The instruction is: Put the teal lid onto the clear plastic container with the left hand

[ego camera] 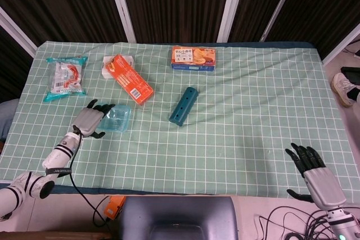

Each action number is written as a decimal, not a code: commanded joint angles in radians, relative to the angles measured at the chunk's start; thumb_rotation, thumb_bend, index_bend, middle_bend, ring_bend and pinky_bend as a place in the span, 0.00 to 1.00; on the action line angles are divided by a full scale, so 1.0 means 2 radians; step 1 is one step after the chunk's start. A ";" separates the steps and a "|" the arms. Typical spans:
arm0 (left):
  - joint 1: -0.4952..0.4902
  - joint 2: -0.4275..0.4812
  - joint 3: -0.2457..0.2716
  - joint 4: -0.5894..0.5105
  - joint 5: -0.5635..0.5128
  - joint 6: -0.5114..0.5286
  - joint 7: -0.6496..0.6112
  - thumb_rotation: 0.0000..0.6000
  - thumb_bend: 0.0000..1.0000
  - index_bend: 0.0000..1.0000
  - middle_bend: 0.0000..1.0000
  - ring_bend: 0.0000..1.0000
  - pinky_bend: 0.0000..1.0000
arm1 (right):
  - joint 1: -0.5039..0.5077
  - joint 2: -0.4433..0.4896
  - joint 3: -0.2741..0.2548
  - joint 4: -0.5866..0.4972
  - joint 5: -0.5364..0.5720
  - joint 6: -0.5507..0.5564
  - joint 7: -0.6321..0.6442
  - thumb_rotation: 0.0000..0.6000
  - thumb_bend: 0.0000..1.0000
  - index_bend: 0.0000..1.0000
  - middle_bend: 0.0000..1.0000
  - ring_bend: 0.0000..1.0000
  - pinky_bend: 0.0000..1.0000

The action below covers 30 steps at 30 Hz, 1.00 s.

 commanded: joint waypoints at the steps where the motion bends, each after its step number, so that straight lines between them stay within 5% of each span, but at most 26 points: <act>1: 0.000 -0.003 -0.001 0.001 0.001 0.000 -0.001 1.00 0.23 0.00 0.14 0.22 0.00 | 0.000 0.000 0.000 0.000 -0.001 0.001 0.000 1.00 0.16 0.00 0.00 0.00 0.00; 30: -0.002 -0.012 -0.003 0.017 -0.014 -0.011 0.029 1.00 0.23 0.00 0.26 0.24 0.00 | 0.000 0.002 0.000 0.000 0.000 0.001 0.003 1.00 0.16 0.00 0.00 0.00 0.00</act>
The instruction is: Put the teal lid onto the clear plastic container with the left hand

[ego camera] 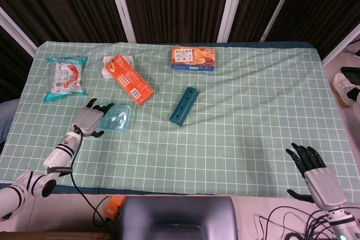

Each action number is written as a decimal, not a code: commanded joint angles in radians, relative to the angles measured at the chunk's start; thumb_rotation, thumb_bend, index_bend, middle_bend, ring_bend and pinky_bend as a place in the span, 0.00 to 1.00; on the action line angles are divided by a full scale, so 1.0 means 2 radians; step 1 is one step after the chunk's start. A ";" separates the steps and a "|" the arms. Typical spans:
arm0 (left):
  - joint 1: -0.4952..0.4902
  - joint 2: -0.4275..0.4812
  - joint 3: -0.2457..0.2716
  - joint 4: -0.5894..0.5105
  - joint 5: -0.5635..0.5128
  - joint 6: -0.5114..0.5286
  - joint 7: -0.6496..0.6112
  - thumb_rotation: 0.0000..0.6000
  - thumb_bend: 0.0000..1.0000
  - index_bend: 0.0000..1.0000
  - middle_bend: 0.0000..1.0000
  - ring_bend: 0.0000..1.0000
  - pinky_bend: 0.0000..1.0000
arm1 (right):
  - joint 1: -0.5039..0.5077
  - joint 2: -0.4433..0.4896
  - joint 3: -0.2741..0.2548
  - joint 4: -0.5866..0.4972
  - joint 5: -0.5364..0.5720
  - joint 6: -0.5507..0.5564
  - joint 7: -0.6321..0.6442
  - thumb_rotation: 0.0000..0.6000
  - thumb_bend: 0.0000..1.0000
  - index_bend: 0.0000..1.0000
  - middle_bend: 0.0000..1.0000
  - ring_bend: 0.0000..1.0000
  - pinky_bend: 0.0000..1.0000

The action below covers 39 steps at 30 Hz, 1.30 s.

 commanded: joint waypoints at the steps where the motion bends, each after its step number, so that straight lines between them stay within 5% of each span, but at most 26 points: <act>1: 0.000 -0.001 0.000 0.002 -0.001 -0.002 0.000 1.00 0.24 0.00 0.26 0.24 0.00 | 0.000 0.000 0.000 0.000 0.000 0.000 0.000 1.00 0.16 0.00 0.00 0.00 0.00; 12: 0.000 -0.001 0.002 0.003 -0.005 -0.009 0.005 1.00 0.23 0.00 0.26 0.25 0.00 | 0.001 -0.001 0.000 -0.001 0.002 -0.003 -0.003 1.00 0.16 0.00 0.00 0.00 0.00; 27: 0.032 0.051 0.007 -0.092 0.032 0.071 0.016 1.00 0.23 0.00 0.26 0.25 0.00 | 0.000 0.001 -0.003 -0.001 -0.006 0.001 0.000 1.00 0.16 0.00 0.00 0.00 0.00; 39: 0.054 0.043 0.020 -0.089 0.031 0.082 0.020 1.00 0.23 0.00 0.27 0.25 0.00 | -0.001 0.002 -0.004 0.001 -0.010 0.006 0.007 1.00 0.16 0.00 0.00 0.00 0.00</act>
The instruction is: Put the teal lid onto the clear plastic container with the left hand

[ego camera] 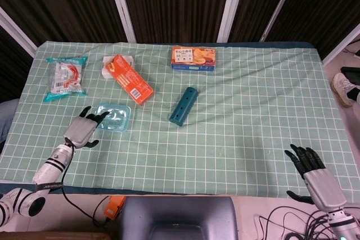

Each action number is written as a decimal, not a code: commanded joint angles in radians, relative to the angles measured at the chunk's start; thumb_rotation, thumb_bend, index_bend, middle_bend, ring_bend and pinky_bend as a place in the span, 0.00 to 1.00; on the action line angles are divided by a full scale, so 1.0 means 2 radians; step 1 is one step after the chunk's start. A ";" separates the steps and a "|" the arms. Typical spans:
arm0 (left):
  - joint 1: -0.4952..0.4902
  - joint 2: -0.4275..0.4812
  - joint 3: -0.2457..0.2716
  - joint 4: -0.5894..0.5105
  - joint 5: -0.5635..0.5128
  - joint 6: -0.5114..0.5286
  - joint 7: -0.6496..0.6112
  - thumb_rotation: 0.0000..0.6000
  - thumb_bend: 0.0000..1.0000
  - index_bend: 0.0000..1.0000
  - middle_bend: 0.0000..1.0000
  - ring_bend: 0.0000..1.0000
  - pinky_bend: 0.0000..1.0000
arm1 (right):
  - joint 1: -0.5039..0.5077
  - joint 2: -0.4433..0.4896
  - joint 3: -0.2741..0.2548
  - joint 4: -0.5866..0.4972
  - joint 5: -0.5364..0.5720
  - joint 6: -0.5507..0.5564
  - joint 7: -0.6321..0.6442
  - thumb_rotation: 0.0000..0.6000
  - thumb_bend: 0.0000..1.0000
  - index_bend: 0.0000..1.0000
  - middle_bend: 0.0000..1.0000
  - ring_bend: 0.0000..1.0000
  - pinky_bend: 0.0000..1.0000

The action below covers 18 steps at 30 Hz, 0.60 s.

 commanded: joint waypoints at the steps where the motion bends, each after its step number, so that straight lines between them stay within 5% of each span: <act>1: 0.002 -0.001 0.001 0.003 0.003 0.001 -0.004 1.00 0.23 0.00 0.27 0.25 0.00 | 0.000 0.000 0.000 0.000 0.001 0.000 0.000 1.00 0.16 0.00 0.00 0.00 0.00; 18: 0.006 -0.008 0.002 0.011 0.012 -0.002 -0.007 1.00 0.24 0.00 0.28 0.25 0.00 | 0.000 -0.001 0.000 -0.001 0.001 -0.001 -0.003 1.00 0.16 0.00 0.00 0.00 0.00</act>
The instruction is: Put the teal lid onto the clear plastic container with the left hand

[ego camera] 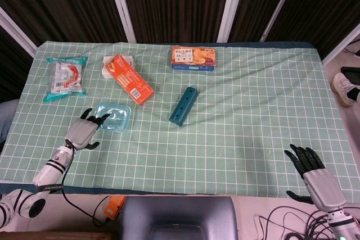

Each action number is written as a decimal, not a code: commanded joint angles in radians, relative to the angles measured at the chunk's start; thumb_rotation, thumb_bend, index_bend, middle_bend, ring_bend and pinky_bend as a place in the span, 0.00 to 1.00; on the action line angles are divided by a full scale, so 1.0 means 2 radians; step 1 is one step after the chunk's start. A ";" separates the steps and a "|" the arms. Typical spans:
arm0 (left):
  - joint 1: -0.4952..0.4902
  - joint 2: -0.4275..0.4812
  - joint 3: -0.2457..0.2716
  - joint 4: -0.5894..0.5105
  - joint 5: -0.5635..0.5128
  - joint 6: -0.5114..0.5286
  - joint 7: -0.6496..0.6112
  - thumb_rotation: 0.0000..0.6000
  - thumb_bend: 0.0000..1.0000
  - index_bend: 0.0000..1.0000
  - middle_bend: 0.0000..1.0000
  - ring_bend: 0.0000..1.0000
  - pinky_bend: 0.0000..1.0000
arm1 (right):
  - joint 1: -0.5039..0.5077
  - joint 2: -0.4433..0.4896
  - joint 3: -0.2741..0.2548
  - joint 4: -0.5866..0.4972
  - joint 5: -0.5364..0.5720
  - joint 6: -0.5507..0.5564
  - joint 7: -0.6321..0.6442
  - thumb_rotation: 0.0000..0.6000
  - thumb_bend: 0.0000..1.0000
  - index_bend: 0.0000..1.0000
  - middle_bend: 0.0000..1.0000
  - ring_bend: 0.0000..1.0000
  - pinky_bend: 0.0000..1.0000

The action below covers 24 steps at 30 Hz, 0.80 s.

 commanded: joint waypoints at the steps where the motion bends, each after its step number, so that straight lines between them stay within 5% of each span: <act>1: 0.000 -0.001 0.000 0.001 -0.001 -0.001 0.001 1.00 0.23 0.00 0.28 0.25 0.00 | 0.000 0.000 0.000 0.000 0.000 0.000 0.001 1.00 0.16 0.00 0.00 0.00 0.00; 24: 0.003 -0.014 0.005 0.020 -0.001 -0.015 0.009 1.00 0.23 0.00 0.30 0.25 0.00 | 0.000 0.001 0.000 0.000 0.001 0.000 0.000 1.00 0.16 0.00 0.00 0.00 0.00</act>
